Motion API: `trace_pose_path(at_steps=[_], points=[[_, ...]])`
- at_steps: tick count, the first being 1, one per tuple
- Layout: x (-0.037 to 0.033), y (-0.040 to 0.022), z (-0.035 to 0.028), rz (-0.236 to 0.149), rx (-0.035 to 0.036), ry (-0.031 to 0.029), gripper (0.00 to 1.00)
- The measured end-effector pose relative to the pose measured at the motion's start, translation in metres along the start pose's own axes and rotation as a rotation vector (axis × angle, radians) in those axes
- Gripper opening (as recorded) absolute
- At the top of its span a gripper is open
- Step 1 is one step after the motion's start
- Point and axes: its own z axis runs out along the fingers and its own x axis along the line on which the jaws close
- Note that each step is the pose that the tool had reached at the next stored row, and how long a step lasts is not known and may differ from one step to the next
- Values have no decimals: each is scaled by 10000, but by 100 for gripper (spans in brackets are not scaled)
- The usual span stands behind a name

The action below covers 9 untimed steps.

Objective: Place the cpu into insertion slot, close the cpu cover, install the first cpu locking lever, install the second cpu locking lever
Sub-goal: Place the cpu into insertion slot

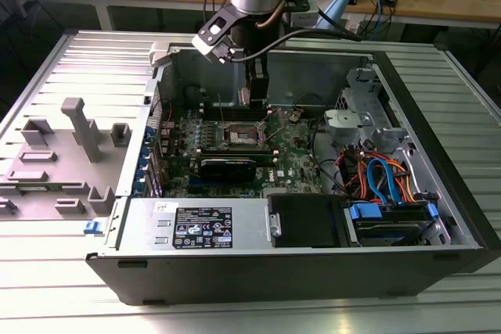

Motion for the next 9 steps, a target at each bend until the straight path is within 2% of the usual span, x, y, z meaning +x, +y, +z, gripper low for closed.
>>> trace_pose_path(at_steps=[9], points=[[-1,-5,3,7,-1,1,55]])
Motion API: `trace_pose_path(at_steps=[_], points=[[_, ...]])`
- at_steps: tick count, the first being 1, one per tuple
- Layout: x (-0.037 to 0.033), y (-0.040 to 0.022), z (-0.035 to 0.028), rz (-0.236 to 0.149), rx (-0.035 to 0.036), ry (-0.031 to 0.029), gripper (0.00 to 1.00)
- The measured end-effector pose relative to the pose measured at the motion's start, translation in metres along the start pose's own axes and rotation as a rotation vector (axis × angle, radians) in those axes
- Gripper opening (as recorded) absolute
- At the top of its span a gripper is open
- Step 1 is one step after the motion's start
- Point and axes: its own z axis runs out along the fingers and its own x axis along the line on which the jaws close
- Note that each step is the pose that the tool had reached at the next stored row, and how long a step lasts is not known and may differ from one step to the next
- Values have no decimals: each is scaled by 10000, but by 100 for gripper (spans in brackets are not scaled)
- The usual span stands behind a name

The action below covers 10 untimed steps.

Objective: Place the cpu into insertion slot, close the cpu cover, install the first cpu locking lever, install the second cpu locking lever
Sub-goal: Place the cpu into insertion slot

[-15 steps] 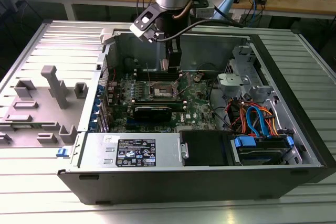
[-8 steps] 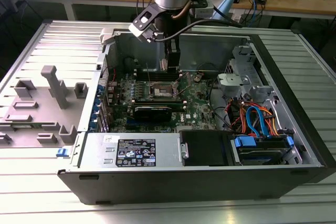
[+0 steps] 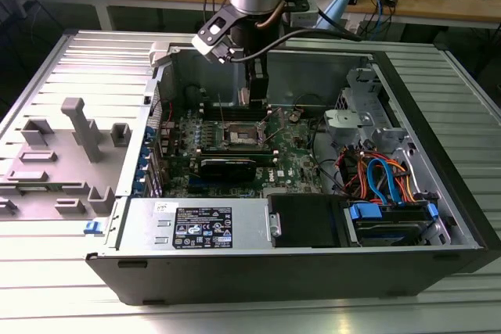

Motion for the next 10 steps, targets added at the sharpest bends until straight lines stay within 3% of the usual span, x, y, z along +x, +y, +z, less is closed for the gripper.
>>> trace_pose_path(at_steps=[5,10], points=[[-2,-12,95,586,-18,-36,55],[-5,-25,210,590,-19,-36,55]])
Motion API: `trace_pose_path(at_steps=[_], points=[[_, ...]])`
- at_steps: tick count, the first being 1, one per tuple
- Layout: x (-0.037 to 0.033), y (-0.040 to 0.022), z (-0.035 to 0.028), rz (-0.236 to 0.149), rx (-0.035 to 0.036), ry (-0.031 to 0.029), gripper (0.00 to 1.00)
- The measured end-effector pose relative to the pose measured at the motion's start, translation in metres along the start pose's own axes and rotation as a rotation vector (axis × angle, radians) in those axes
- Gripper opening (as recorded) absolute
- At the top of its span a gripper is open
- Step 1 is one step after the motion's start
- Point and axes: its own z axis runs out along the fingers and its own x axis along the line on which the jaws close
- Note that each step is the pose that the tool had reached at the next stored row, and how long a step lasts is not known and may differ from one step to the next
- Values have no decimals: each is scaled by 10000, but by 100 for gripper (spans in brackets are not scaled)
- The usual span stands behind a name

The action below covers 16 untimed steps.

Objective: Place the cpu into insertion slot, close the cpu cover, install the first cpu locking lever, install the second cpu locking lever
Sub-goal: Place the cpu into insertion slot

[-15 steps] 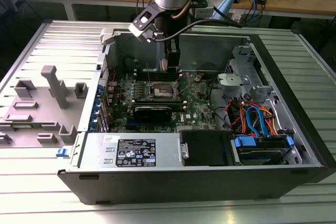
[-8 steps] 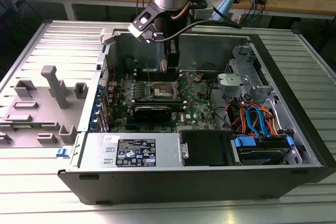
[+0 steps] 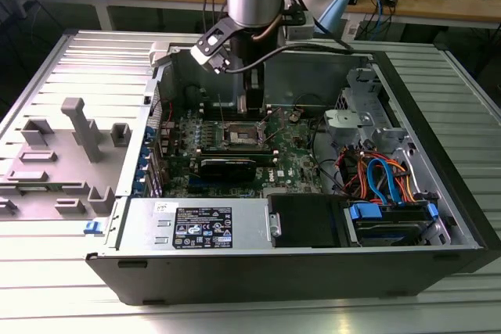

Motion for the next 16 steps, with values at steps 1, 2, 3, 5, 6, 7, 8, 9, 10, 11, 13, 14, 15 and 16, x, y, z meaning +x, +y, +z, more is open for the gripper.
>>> trace_pose_path(at_steps=[1,2,3,5,6,7,8,9,10,11,13,14,15,16], points=[[-1,-2,23,0,0,0,55],[-2,-3,47,1,1,-1,55],[-2,-5,71,1,1,-1,55],[-4,-8,120,1,0,0,55],[-4,-9,139,1,1,0,55],[-5,-11,174,1,0,0,55],[-6,-12,189,1,0,1,55],[-6,-13,193,1,1,0,55],[-6,-13,193,1,2,-1,55],[-6,-13,193,1,2,0,55],[-6,-13,194,2,1,2,55],[-6,-13,194,1,1,2,55],[-6,-13,195,1,1,2,55],[-6,-13,195,1,1,2,55]])
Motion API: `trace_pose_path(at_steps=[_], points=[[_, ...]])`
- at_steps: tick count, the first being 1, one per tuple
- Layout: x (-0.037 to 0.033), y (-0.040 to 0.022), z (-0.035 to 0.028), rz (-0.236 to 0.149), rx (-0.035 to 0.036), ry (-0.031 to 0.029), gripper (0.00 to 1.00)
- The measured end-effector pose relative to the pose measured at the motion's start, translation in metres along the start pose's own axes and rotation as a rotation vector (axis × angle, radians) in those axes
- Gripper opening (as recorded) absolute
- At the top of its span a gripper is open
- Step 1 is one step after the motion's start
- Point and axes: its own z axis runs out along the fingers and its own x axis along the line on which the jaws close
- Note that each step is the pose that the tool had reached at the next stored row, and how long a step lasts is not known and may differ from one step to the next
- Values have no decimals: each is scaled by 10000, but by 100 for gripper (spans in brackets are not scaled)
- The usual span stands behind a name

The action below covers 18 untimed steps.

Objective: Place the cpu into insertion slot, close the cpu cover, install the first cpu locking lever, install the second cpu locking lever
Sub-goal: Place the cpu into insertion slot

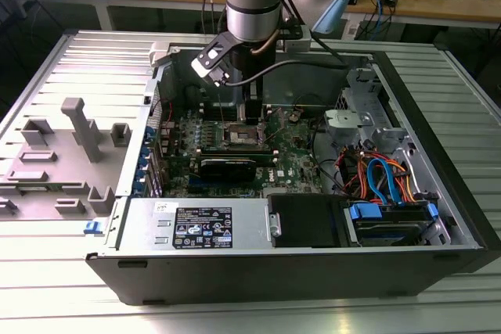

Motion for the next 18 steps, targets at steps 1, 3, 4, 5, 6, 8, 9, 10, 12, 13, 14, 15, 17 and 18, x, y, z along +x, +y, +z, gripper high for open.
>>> trace_pose_path(at_steps=[1,3,4,5,6,8,9,10,12,13,14,15,17,18], points=[[0,0,0,0,0,0,55],[0,0,1,0,0,0,55],[0,0,1,0,-1,-2,55],[1,-3,5,1,-5,-8,55],[0,-11,24,-1,-14,-15,55],[-2,-30,66,-1,-18,-16,55],[-3,-41,86,-3,-18,-16,55],[-3,-51,105,-3,-19,-16,55],[-4,-82,177,-17,-28,-15,55],[-3,-84,197,-42,-29,-13,55],[-2,-86,203,-59,-50,-20,55],[-2,-93,204,-67,-179,-43,55],[-2,-128,214,-72,-331,-45,55],[-1,-145,222,-75,-367,-45,55]])
